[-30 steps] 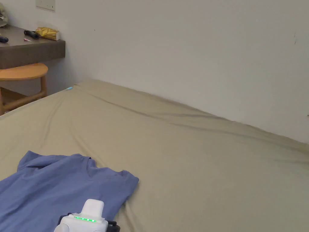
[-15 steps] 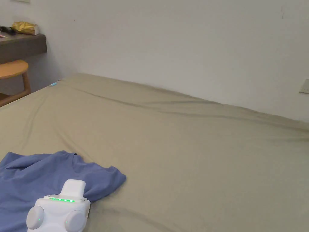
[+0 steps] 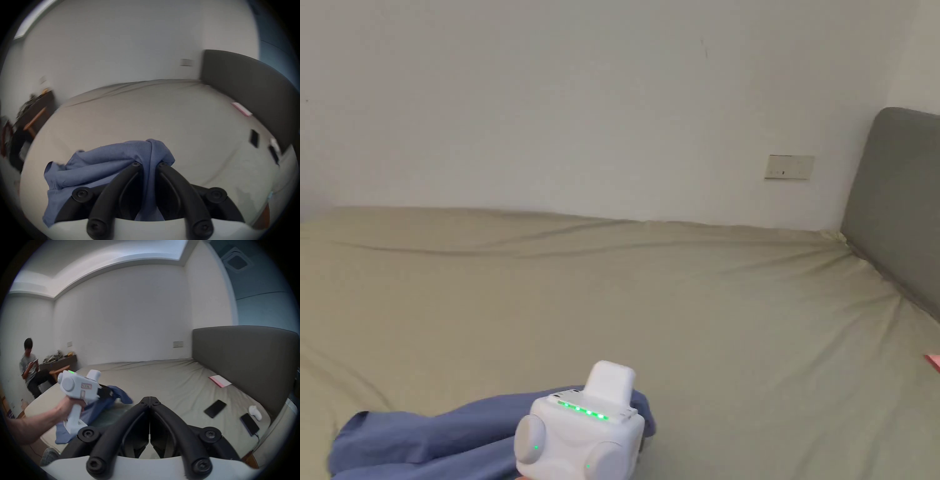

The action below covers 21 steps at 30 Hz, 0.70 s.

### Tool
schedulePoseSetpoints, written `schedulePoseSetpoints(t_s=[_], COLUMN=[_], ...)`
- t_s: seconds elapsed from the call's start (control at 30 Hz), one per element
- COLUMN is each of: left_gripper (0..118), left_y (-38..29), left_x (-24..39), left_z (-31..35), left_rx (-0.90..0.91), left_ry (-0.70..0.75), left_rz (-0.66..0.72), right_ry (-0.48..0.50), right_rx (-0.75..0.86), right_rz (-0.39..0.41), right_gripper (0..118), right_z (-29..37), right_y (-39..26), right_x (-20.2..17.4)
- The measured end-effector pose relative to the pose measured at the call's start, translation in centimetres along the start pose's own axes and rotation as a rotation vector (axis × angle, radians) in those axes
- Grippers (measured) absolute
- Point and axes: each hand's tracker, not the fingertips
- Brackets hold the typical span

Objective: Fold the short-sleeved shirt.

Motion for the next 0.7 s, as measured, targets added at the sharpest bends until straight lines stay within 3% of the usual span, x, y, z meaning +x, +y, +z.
schedulePoseSetpoints(t_s=[0.2,0.3,0.43,0.57,0.6,0.7], left_gripper=[11,11,11,11,27,111], left_y=[-1.3,-3.1,-6.5,-10.3,-10.8,-11.2], left_x=[18.3,24.4,27.7,26.1,25.4,21.6], left_z=[1.8,3.4,4.7,3.8,3.6,3.1], left_rx=[-0.012,-0.036,-0.086,-0.179,-0.210,-0.256], left_ry=[-0.347,-0.439,-0.502,-0.481,-0.464,-0.427], left_rz=[-0.128,-0.171,-0.181,-0.164,-0.159,-0.092], right_ry=[-0.159,-0.210,-0.242,-0.257,-0.253,-0.229], right_rx=[0.057,0.081,0.092,0.087,0.079,0.059], right_rz=[-0.033,-0.049,-0.059,-0.061,-0.065,-0.078], right_gripper=[1,1,1,1,1,1], right_z=[5.2,7.2,8.8,8.9,8.7,8.0], right_y=[1.1,1.5,1.6,1.1,0.8,0.3], right_x=[5.9,7.7,8.9,9.0,8.9,8.1])
